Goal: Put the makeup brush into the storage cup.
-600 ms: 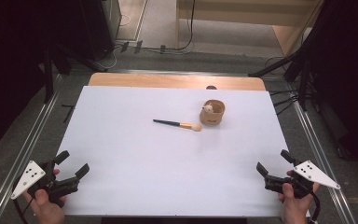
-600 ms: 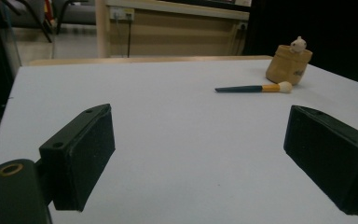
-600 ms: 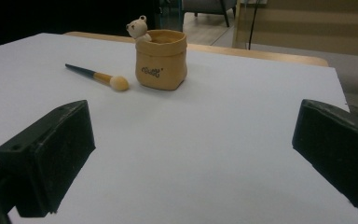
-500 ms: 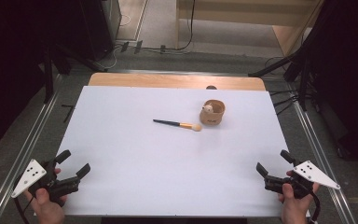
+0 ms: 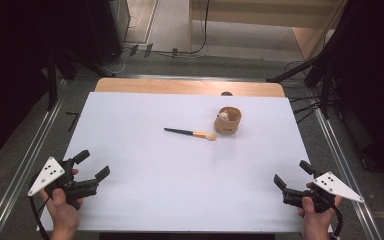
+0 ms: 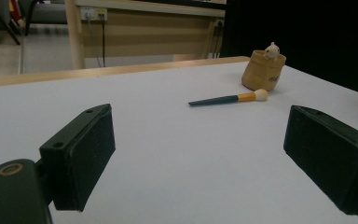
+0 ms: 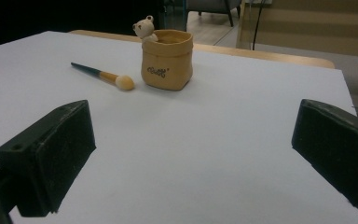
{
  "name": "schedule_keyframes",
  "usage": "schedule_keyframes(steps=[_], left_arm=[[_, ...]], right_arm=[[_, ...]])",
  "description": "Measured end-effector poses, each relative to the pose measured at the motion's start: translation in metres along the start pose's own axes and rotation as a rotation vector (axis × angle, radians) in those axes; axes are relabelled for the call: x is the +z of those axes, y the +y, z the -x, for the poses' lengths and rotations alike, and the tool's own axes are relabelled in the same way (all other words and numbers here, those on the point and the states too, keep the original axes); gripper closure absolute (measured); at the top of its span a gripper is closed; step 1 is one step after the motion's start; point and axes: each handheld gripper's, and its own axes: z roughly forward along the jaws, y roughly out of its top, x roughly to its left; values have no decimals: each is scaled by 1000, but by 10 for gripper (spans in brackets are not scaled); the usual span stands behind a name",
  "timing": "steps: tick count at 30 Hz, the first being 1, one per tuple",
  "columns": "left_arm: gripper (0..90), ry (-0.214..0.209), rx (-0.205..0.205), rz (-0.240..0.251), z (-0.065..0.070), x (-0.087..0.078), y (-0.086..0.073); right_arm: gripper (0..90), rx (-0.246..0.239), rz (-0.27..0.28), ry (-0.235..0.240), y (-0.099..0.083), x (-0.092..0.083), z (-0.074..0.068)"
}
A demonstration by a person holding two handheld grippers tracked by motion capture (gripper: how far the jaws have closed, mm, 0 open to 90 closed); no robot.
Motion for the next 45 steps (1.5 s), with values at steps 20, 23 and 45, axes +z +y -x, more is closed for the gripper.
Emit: schedule_keyframes(steps=[20, 23, 45], left_arm=[[91, -69, 20, -27, 13, 52, 35], [91, -81, 20, -37, 15, 61, 38], [95, -136, 14, -83, 34, 121, 50]], right_arm=[[9, -22, -17, 26, 1, 1, -5], [14, -24, -16, 28, 1, 0, -5], [27, -52, -21, 71, 4, 1, -14]])
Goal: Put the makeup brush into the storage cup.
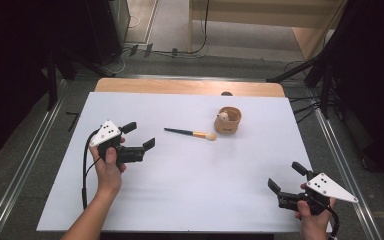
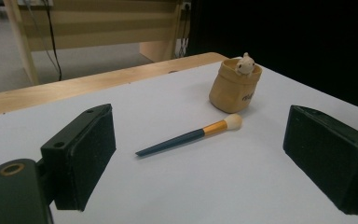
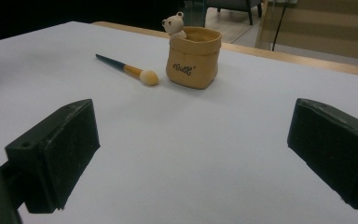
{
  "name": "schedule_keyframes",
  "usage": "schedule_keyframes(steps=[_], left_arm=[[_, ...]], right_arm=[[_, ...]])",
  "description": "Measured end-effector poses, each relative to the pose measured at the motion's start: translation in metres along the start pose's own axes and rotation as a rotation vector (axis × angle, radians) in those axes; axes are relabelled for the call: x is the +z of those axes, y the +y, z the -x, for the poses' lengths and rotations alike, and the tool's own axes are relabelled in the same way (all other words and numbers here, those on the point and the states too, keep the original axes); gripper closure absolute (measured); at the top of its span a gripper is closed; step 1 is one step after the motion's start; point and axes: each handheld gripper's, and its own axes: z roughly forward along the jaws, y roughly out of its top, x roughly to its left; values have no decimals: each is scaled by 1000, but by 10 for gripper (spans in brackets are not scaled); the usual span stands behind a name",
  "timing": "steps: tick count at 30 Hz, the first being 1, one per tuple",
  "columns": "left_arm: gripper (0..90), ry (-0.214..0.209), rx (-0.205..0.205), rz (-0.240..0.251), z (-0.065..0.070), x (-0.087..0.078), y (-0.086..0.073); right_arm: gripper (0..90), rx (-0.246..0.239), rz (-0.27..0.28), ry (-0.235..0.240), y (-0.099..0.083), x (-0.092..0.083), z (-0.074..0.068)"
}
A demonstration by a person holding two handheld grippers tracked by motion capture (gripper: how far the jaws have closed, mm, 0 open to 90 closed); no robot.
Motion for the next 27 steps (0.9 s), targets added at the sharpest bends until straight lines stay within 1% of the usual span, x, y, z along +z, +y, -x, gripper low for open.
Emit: schedule_keyframes(steps=[3, 5, 6, 7, 8, 10, 11, 15, 16, 18, 20, 23, 24, 25, 27], left_arm=[[95, -10, 1, -8, 3, 10, 3], [96, -12, 2, -10, 3, 12, 4], [96, -14, 2, -16, 4, 18, 6], [96, -14, 2, -16, 4, 18, 6], [109, -10, 3, -18, 5, 22, 8], [125, -6, 4, -19, 6, 25, 9], [131, -13, 2, -22, 6, 29, 10], [130, -24, 0, -33, 6, 34, 12], [125, -34, 1, -43, 6, 37, 13], [113, -38, 3, -45, 6, 38, 13], [103, -54, 2, -55, 7, 42, 14], [94, -57, 0, -62, 6, 46, 14], [86, -67, -2, -70, 6, 49, 14], [84, -67, -2, -70, 6, 49, 14], [85, -74, 2, -88, 5, 53, 14]], right_arm=[[29, 0, -2, 6, 1, 1, -1], [30, 3, -4, 7, 1, 1, -2], [31, 1, -3, 10, 1, 1, -2], [31, 1, -3, 10, 1, 1, -2], [32, 5, -5, 12, 1, 1, -2], [32, 4, -6, 14, 1, 1, -2], [32, 2, -8, 15, 1, 1, -2], [32, 1, -8, 17, 1, 1, -2], [32, 2, -9, 17, 1, 1, -2], [32, 2, -10, 18, 1, 1, -2], [32, 4, -11, 19, 1, 2, -1], [32, 6, -16, 19, 0, 2, -2], [32, 6, -17, 20, 0, 2, -2], [32, 6, -17, 20, 0, 2, -2], [32, 4, -17, 20, 0, 3, -2]])
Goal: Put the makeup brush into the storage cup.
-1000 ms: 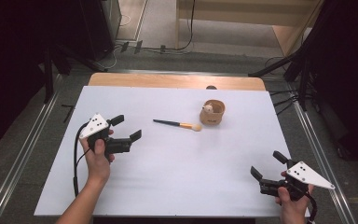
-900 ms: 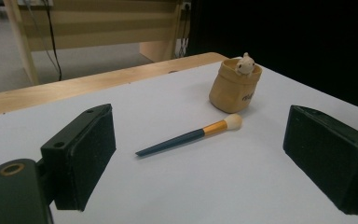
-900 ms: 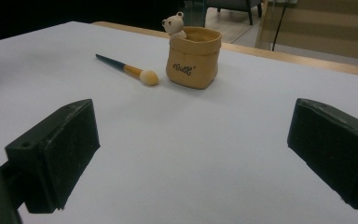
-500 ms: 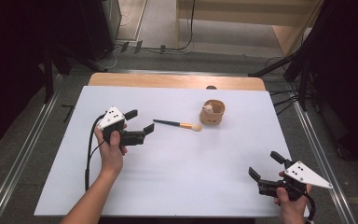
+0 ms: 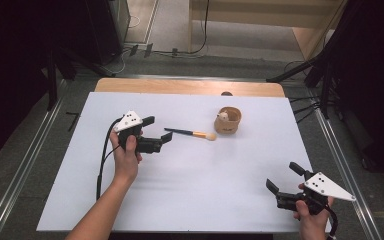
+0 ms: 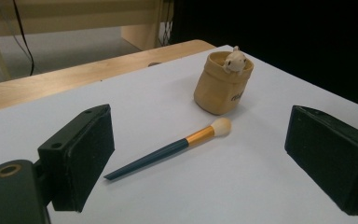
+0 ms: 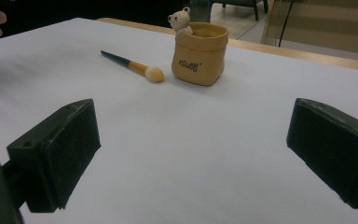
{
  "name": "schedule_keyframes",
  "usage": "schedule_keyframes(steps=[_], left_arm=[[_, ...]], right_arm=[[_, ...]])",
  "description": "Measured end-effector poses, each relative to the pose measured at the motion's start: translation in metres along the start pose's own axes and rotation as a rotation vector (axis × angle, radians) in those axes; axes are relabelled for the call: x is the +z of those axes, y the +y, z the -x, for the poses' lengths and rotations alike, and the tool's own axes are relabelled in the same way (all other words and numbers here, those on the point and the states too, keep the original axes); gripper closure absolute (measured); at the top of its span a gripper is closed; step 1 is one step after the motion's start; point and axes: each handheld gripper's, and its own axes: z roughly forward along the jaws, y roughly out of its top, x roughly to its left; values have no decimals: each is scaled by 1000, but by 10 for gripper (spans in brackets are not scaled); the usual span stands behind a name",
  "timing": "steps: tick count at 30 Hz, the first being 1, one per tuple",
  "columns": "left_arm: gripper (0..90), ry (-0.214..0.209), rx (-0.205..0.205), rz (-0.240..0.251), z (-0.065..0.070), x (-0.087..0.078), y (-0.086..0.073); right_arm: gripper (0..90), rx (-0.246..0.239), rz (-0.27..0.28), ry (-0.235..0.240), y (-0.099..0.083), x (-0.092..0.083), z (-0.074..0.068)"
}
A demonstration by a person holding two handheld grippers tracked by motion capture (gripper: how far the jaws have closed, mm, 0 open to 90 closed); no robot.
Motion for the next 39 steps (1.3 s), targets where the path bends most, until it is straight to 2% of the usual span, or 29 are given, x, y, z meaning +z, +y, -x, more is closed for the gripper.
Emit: schedule_keyframes(steps=[3, 4, 10, 12, 14, 17, 18, 21, 23, 25, 30, 31, 32, 33, 35, 37, 39], left_arm=[[76, -29, 8, -21, 0, 5, 0], [66, -56, 11, -30, -1, 8, 1], [18, -93, 9, -54, -4, 18, 4], [18, -119, 12, -83, -3, 26, 7], [18, -122, 16, -94, -2, 30, 8], [18, -134, 50, -145, 5, 42, 12], [19, -134, 50, -145, 5, 42, 12], [20, -145, 83, -207, 10, 59, 15], [20, -150, 91, -214, 10, 62, 16], [21, -151, 124, -243, 11, 71, 18], [21, -166, 132, -284, 8, 84, 21], [21, -175, 133, -312, 6, 90, 23], [21, -175, 133, -312, 6, 90, 23], [21, -188, 136, -350, 2, 97, 23], [21, -189, 135, -361, 0, 99, 23], [23, -191, 131, -401, -5, 107, 23], [32, -184, 129, -420, -8, 112, 24]], right_arm=[[32, 1, -6, -1, 0, 1, 0], [32, 0, -6, 0, 0, 1, 0], [32, 0, -7, 2, -1, 1, 0], [32, 1, -8, 3, -1, 1, 0], [32, -1, -8, 4, -1, 1, 0], [33, 1, -8, 4, -1, 0, 1], [33, 1, -8, 4, -1, 0, 1], [34, 4, -8, 7, -1, 0, 2], [34, 0, -8, 9, -1, 0, 2], [35, -1, -11, 9, -1, 0, 1], [35, -3, -10, 11, -1, 0, 1], [36, 1, -7, 13, -1, -1, 2], [36, 1, -7, 13, -1, -1, 2], [37, 2, -4, 12, -1, -1, 2], [37, 3, -5, 12, -1, -2, 2], [37, 5, -8, 16, -1, -2, 2], [37, 5, -8, 19, -1, -2, 2]])
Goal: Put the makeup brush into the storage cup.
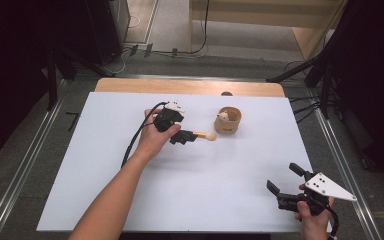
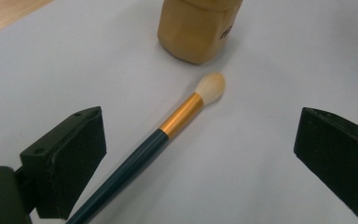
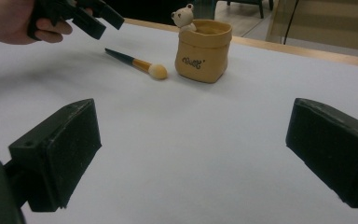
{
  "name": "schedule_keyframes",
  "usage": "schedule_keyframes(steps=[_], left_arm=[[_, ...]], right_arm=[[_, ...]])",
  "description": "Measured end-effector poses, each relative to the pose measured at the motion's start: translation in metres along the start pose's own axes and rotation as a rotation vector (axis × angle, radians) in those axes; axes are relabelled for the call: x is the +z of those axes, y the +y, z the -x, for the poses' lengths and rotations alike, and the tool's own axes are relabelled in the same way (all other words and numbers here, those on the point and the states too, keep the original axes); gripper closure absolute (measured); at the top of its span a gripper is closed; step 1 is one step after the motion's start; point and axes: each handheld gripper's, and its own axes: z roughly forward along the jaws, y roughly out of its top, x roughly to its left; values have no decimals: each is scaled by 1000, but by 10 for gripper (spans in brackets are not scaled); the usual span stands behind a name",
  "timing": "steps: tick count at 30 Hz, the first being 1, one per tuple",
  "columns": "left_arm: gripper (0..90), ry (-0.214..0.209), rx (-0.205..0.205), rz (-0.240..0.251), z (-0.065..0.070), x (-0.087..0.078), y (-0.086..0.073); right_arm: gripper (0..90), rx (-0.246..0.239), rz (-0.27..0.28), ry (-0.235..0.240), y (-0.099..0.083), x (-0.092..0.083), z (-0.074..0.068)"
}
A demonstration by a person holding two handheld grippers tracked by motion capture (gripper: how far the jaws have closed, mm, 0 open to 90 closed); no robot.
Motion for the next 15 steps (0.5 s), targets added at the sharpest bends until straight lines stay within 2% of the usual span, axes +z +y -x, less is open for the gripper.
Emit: schedule_keyframes(steps=[5, 8, 12, 15], left_arm=[[58, 4, 15, -33, -2, 8, 7], [66, 4, 19, -72, -4, 15, 10], [96, -11, 7, -122, -7, 23, 17], [115, 0, 15, -138, -6, 25, 20]], right_arm=[[38, -2, -1, 4, 0, 0, 0], [38, 0, -4, 5, 0, 0, 1], [39, 4, 1, 4, 0, -1, 2], [40, 8, -2, 4, -1, -1, 2]])
